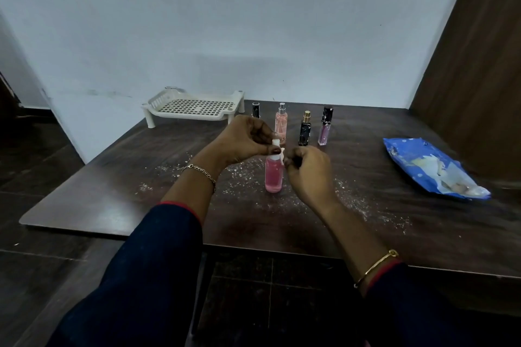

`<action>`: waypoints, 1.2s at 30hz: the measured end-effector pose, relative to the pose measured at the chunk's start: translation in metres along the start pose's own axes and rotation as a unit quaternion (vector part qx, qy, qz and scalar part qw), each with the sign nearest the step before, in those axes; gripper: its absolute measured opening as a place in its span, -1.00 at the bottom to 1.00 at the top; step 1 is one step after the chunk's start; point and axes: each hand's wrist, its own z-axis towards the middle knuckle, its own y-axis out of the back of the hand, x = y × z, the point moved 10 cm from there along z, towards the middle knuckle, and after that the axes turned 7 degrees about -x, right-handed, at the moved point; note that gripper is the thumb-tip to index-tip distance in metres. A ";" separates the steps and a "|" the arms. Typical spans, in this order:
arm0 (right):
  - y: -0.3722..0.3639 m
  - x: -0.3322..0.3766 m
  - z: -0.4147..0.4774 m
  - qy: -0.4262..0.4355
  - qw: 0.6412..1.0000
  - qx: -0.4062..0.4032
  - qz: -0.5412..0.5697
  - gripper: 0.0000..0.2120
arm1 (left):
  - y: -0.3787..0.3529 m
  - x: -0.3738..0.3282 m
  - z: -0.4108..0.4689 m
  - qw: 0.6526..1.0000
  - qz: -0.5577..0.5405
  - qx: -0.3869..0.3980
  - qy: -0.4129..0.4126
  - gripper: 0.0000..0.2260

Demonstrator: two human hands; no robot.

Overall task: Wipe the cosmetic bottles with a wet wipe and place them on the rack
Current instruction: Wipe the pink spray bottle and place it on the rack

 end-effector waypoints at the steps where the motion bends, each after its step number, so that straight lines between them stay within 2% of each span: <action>1: 0.001 0.000 -0.002 0.002 1.000 -0.008 -0.004 -0.87 | 0.000 0.000 0.000 1.000 -0.002 -0.003 0.003 -0.76; 3: 0.001 -0.001 -0.008 0.005 1.000 -0.016 -0.022 -0.89 | 0.001 0.000 0.001 1.000 -0.004 -0.006 0.009 -0.77; 7: 0.002 0.004 -0.016 0.026 0.999 -0.014 -0.046 -0.81 | 0.002 -0.001 0.000 1.000 0.004 -0.011 0.011 -0.75; 12: 0.001 0.013 -0.016 0.082 0.994 0.018 -0.070 -0.83 | 0.004 -0.003 0.000 0.999 0.025 -0.038 0.003 -0.75; 16: 0.001 0.024 -0.021 0.157 0.980 0.092 -0.080 -0.87 | 0.004 -0.007 0.000 0.996 0.043 -0.074 -0.012 -0.80; 18: -0.004 0.019 -0.025 0.159 0.976 0.136 -0.065 -0.89 | 0.006 -0.009 0.000 0.993 0.061 -0.101 -0.018 -0.80; 20: -0.004 0.003 -0.024 0.121 0.984 0.117 -0.052 -0.92 | 0.007 -0.010 -0.001 0.988 0.080 -0.127 -0.024 -0.77; 23: 0.010 -0.021 -0.018 0.048 0.998 0.017 -0.024 -0.94 | 0.008 -0.010 0.000 0.986 0.086 -0.144 -0.009 -0.74; 25: 0.018 -0.021 -0.015 0.038 0.999 -0.020 0.003 -0.91 | 0.007 -0.007 0.003 0.986 0.095 -0.140 0.004 -0.73; 29: 0.011 0.006 -0.008 0.108 0.993 0.005 0.042 -0.89 | 0.005 -0.006 0.008 0.986 0.113 -0.126 0.009 -0.72; 32: -0.001 0.014 -0.003 0.156 0.987 0.031 0.013 -0.89 | 0.007 -0.001 0.009 0.988 0.103 -0.117 0.024 -0.72; 36: 0.000 0.006 0.007 0.143 0.989 0.040 0.008 -0.90 | 0.005 0.003 0.011 0.990 0.092 -0.097 0.034 -0.73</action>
